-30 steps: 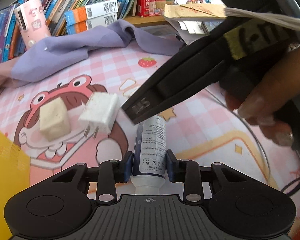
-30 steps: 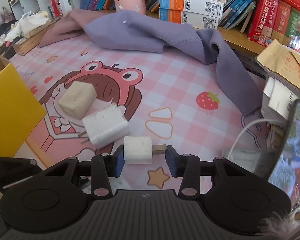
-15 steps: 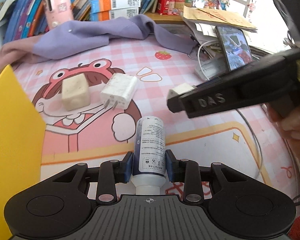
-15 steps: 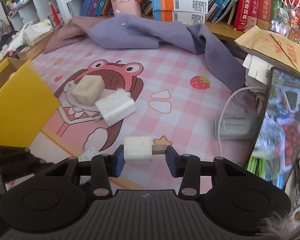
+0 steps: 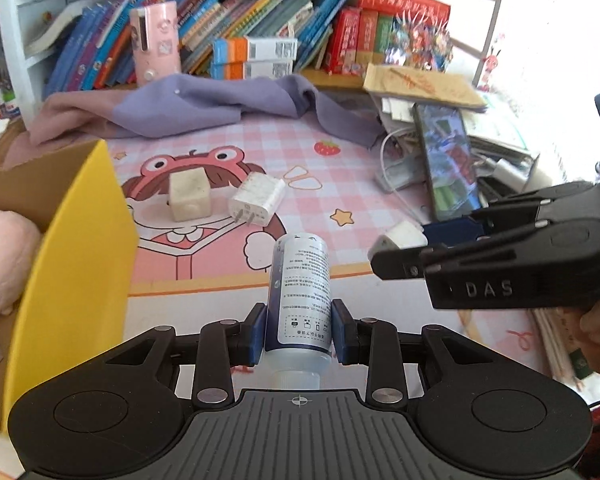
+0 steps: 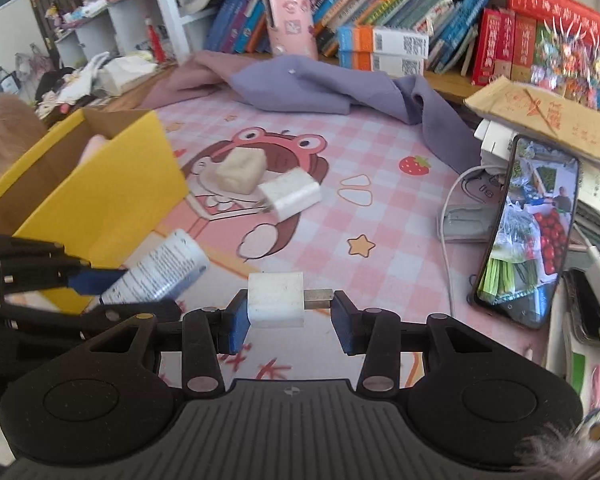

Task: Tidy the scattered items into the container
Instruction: 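Lift the charger plug and lotion bottle and carry them toward the yellow box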

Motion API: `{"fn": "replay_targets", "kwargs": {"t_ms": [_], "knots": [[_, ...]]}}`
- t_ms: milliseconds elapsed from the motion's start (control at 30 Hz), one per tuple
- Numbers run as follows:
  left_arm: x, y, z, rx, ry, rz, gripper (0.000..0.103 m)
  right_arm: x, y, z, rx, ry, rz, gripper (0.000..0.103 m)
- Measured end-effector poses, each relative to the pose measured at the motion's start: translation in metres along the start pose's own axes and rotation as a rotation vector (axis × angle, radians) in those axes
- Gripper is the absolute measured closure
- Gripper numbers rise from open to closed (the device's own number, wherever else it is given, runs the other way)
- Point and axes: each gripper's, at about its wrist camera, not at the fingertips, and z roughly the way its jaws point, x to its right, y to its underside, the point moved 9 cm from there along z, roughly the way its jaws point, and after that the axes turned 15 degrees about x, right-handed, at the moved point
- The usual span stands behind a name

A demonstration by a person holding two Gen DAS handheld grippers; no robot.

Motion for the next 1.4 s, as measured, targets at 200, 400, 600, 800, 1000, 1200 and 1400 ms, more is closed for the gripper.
{"fn": "replay_targets", "kwargs": {"t_ms": [200, 400, 600, 800, 1000, 1200, 1400], "knots": [[-0.001, 0.002, -0.038, 0.047, 0.006, -0.029, 0.071, -0.022, 0.008, -0.033, 0.044, 0.02, -0.017, 0.062], [-0.007, 0.009, -0.069, 0.075, 0.033, -0.041, 0.071, -0.045, 0.015, -0.055, 0.057, 0.047, -0.02, 0.062], [-0.016, 0.019, -0.096, 0.091, 0.069, -0.01, 0.071, -0.069, 0.019, -0.072, 0.083, 0.101, 0.007, 0.062], [-0.037, 0.035, -0.132, 0.096, 0.085, -0.003, 0.071, -0.107, 0.029, -0.087, 0.096, 0.139, 0.011, 0.062], [-0.057, 0.055, -0.166, 0.086, 0.107, 0.004, 0.071, -0.146, 0.04, -0.104, 0.108, 0.182, -0.043, 0.062], [-0.074, 0.072, -0.195, 0.086, 0.124, 0.02, 0.071, -0.185, 0.06, -0.116, 0.106, 0.186, -0.019, 0.062], [-0.092, 0.09, -0.216, 0.078, 0.134, 0.021, 0.071, -0.225, 0.076, -0.122, 0.098, 0.179, -0.02, 0.063]]}}
